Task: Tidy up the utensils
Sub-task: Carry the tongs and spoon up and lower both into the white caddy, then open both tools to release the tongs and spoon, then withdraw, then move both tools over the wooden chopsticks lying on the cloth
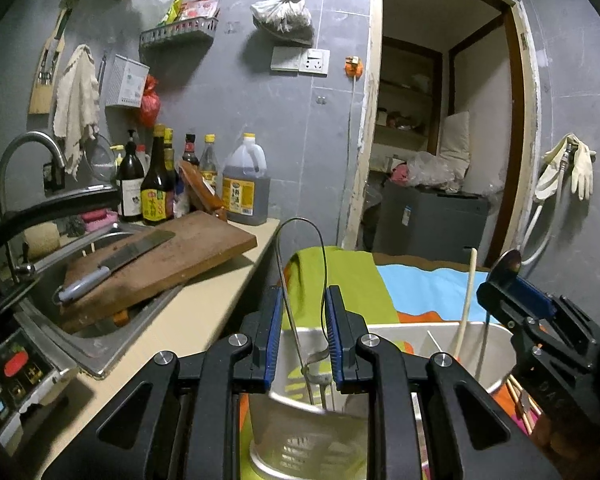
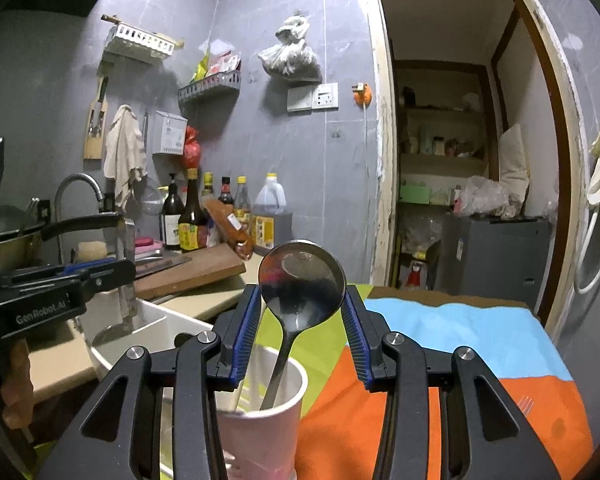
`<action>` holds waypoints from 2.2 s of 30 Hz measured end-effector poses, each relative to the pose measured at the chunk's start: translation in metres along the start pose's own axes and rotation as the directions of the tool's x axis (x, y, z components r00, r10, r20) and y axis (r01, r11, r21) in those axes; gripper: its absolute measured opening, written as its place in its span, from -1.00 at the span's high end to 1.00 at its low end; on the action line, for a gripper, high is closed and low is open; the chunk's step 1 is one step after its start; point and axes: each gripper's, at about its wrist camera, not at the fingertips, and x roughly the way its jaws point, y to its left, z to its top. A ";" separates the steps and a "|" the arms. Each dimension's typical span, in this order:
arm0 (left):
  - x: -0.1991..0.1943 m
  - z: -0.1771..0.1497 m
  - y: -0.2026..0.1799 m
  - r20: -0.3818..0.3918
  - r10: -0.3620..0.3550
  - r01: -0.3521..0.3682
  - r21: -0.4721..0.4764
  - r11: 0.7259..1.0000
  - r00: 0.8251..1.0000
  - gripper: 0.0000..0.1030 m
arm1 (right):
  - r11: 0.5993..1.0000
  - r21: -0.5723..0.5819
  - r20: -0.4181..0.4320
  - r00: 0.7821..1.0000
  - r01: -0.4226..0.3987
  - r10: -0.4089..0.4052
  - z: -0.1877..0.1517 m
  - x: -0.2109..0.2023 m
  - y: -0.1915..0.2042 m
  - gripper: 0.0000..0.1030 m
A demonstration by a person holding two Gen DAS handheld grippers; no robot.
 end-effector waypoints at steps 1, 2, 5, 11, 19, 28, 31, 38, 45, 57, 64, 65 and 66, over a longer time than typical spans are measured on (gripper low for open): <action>-0.001 -0.001 0.000 -0.005 -0.007 0.007 -0.002 1.000 1.000 0.65 | 1.000 0.003 -0.005 1.000 -0.005 0.005 -0.001 0.000 0.000 0.23; -0.002 -0.001 0.000 -0.009 -0.013 0.013 -0.003 1.000 1.000 0.65 | 1.000 0.005 -0.009 1.000 -0.007 0.007 -0.001 0.000 0.000 0.23; -0.005 -0.002 0.000 -0.014 -0.028 0.028 0.000 1.000 0.999 0.65 | 1.000 0.011 -0.019 1.000 -0.012 0.013 -0.002 -0.001 0.000 0.23; -0.009 0.001 0.002 -0.013 -0.061 0.061 -0.010 0.998 0.998 0.60 | 1.000 0.015 -0.015 1.000 -0.015 0.015 -0.001 -0.003 0.000 0.15; -0.021 0.010 0.000 0.024 -0.085 0.085 -0.017 0.996 0.996 0.43 | 0.999 0.044 0.021 1.000 -0.014 0.013 0.008 -0.016 -0.008 0.08; -0.041 0.024 -0.023 0.114 -0.106 0.107 -0.006 0.994 0.988 -0.15 | 0.996 0.063 0.124 0.990 0.055 -0.063 0.031 -0.058 -0.035 -0.44; -0.046 0.028 -0.034 0.136 -0.120 0.122 -0.002 0.993 0.983 -0.43 | 0.994 0.058 0.149 0.984 0.091 -0.098 0.036 -0.073 -0.046 -0.62; -0.053 0.026 -0.068 0.161 -0.166 0.166 0.012 0.986 0.973 -0.88 | 0.984 0.072 0.180 0.968 0.164 -0.175 0.036 -0.106 -0.076 -1.00; -0.053 0.018 -0.108 0.136 -0.230 0.226 0.043 0.973 0.964 -0.94 | 0.974 0.050 0.179 0.957 0.223 -0.228 0.028 -0.132 -0.102 -1.00; -0.037 -0.016 -0.174 0.012 -0.274 0.271 0.121 0.955 0.962 -0.94 | 0.958 0.049 0.069 0.956 0.281 -0.284 0.003 -0.145 -0.152 -1.00; -0.018 -0.041 -0.199 -0.111 -0.276 0.290 0.139 0.947 0.955 -0.94 | 0.953 0.075 -0.077 0.954 0.295 -0.289 -0.018 -0.133 -0.182 -1.00; -0.013 -0.044 -0.203 -0.134 -0.277 0.295 0.144 0.945 0.952 -0.93 | 0.951 0.088 -0.103 0.953 0.295 -0.286 -0.021 -0.131 -0.187 -1.00; -0.010 -0.046 -0.205 -0.148 -0.275 0.296 0.147 0.944 0.950 -0.93 | 0.951 0.096 -0.117 0.952 0.294 -0.282 -0.022 -0.129 -0.191 -0.98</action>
